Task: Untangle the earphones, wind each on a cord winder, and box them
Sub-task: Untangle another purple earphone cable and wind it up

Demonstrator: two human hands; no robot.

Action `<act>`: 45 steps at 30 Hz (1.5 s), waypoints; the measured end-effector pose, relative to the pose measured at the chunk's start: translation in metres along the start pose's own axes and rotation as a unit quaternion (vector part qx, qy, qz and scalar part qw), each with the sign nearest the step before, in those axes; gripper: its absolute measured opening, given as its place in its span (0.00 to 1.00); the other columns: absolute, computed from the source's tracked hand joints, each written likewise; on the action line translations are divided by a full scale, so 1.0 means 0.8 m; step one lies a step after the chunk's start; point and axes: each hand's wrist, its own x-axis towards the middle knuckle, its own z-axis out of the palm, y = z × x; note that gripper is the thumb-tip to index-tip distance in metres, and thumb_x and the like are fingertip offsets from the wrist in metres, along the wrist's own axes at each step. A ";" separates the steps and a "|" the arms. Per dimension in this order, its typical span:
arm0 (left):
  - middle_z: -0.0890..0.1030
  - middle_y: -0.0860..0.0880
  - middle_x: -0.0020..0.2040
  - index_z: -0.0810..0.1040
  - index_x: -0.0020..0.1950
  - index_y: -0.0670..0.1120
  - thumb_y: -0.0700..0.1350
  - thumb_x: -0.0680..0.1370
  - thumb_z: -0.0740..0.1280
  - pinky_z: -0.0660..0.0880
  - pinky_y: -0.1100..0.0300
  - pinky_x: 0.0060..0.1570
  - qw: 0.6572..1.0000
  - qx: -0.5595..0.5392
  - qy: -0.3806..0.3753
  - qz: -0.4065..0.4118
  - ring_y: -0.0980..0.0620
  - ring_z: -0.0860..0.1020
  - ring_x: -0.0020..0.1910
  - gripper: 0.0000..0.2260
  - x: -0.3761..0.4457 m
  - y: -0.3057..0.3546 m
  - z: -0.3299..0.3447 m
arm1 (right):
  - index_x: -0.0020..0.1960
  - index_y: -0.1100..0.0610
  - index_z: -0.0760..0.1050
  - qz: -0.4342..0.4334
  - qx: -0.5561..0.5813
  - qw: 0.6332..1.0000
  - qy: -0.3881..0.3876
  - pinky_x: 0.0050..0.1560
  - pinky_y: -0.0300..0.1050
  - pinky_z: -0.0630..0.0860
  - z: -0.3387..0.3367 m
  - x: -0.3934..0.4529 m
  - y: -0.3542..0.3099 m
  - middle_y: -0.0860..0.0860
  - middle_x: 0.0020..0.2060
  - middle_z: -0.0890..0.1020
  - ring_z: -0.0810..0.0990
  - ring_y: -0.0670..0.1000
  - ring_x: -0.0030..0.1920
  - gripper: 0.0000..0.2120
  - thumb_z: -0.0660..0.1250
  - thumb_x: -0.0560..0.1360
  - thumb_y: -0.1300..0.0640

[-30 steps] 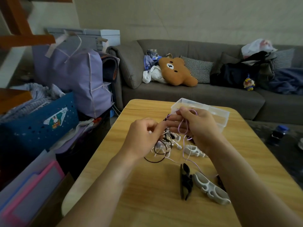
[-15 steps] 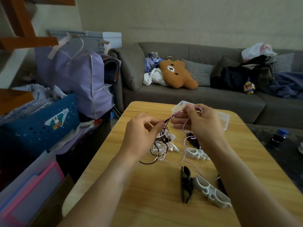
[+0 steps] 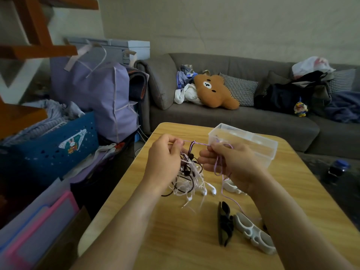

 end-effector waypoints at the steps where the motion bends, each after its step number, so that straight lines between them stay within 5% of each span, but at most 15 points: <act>1: 0.83 0.53 0.40 0.77 0.48 0.50 0.46 0.83 0.63 0.73 0.66 0.34 1.000 0.002 -0.004 0.009 0.61 0.79 0.34 0.05 0.000 0.000 -0.002 | 0.48 0.66 0.77 -0.006 0.006 1.000 0.003 0.39 0.45 0.84 0.000 0.000 0.000 0.60 0.40 0.85 0.87 0.55 0.40 0.12 0.60 0.84 0.60; 6: 0.84 0.52 0.44 0.82 0.52 0.48 0.46 0.80 0.69 0.81 0.51 0.45 0.980 0.022 -0.197 0.034 0.48 0.82 0.43 0.04 -0.003 0.006 -0.011 | 0.48 0.70 0.76 -0.068 0.114 0.989 0.062 0.38 0.44 0.84 -0.003 0.001 -0.007 0.59 0.37 0.84 0.86 0.55 0.37 0.15 0.59 0.84 0.60; 9: 0.84 0.53 0.42 0.84 0.53 0.49 0.46 0.78 0.72 0.78 0.58 0.37 0.972 0.041 -0.231 0.034 0.49 0.80 0.36 0.05 -0.003 0.009 -0.014 | 0.51 0.69 0.76 -0.088 0.110 0.985 0.100 0.41 0.46 0.83 -0.005 0.001 -0.006 0.61 0.40 0.83 0.85 0.54 0.38 0.15 0.58 0.85 0.58; 14: 0.84 0.54 0.39 0.85 0.51 0.52 0.47 0.75 0.75 0.73 0.66 0.33 0.968 0.097 -0.230 0.015 0.57 0.79 0.32 0.05 0.003 -0.004 -0.020 | 0.43 0.60 0.78 -0.126 0.044 0.980 0.146 0.45 0.51 0.77 0.002 -0.002 -0.004 0.51 0.32 0.84 0.81 0.53 0.40 0.17 0.56 0.85 0.55; 19: 0.84 0.57 0.40 0.86 0.53 0.52 0.45 0.75 0.75 0.81 0.55 0.47 0.977 0.080 -0.195 0.027 0.57 0.82 0.42 0.08 0.005 -0.008 -0.023 | 0.38 0.60 0.75 -0.123 0.100 0.974 0.161 0.51 0.55 0.80 0.006 -0.004 -0.010 0.49 0.27 0.81 0.80 0.53 0.37 0.21 0.56 0.86 0.53; 24: 0.86 0.52 0.45 0.84 0.53 0.50 0.44 0.78 0.71 0.81 0.60 0.43 0.984 0.011 -0.179 0.008 0.54 0.84 0.45 0.05 0.006 -0.015 -0.025 | 0.41 0.62 0.76 -0.111 0.100 0.978 0.145 0.50 0.56 0.82 0.004 -0.002 -0.010 0.55 0.35 0.83 0.85 0.58 0.44 0.21 0.54 0.86 0.53; 28: 0.86 0.49 0.49 0.83 0.54 0.48 0.41 0.76 0.72 0.81 0.60 0.43 0.978 -0.096 -0.170 -0.076 0.51 0.84 0.48 0.08 0.007 -0.012 -0.031 | 0.51 0.65 0.75 -0.099 0.094 0.985 0.103 0.40 0.50 0.84 0.003 -0.005 -0.013 0.60 0.47 0.84 0.87 0.56 0.43 0.18 0.53 0.86 0.54; 32: 0.86 0.44 0.49 0.84 0.53 0.42 0.43 0.68 0.75 0.81 0.60 0.43 0.941 -0.217 -0.194 -0.174 0.50 0.84 0.43 0.14 0.005 -0.006 -0.034 | 0.50 0.63 0.75 -0.088 0.107 0.986 0.090 0.37 0.48 0.84 0.000 -0.008 -0.014 0.55 0.38 0.86 0.87 0.53 0.38 0.15 0.54 0.86 0.56; 38: 0.86 0.41 0.41 0.81 0.49 0.41 0.42 0.77 0.71 0.83 0.51 0.37 0.971 -0.103 -0.164 -0.142 0.45 0.84 0.34 0.05 0.002 -0.006 -0.031 | 0.47 0.59 0.77 -0.084 0.090 0.982 0.140 0.39 0.45 0.81 -0.006 -0.004 -0.015 0.49 0.32 0.85 0.84 0.48 0.37 0.13 0.59 0.85 0.54; 42: 0.84 0.44 0.41 0.81 0.51 0.44 0.46 0.81 0.67 0.81 0.51 0.42 0.983 -0.049 -0.152 -0.093 0.51 0.82 0.34 0.06 0.002 -0.004 -0.026 | 0.47 0.57 0.77 -0.078 0.084 0.982 0.152 0.43 0.47 0.80 -0.007 -0.001 -0.010 0.50 0.33 0.81 0.81 0.49 0.36 0.13 0.59 0.84 0.53; 45: 0.84 0.48 0.38 0.81 0.51 0.44 0.49 0.77 0.70 0.81 0.56 0.40 0.977 -0.091 -0.162 -0.103 0.52 0.82 0.34 0.09 0.000 -0.001 -0.023 | 0.46 0.58 0.75 -0.072 0.089 0.987 0.109 0.35 0.43 0.72 -0.005 0.001 -0.006 0.48 0.28 0.73 0.72 0.47 0.30 0.14 0.58 0.85 0.52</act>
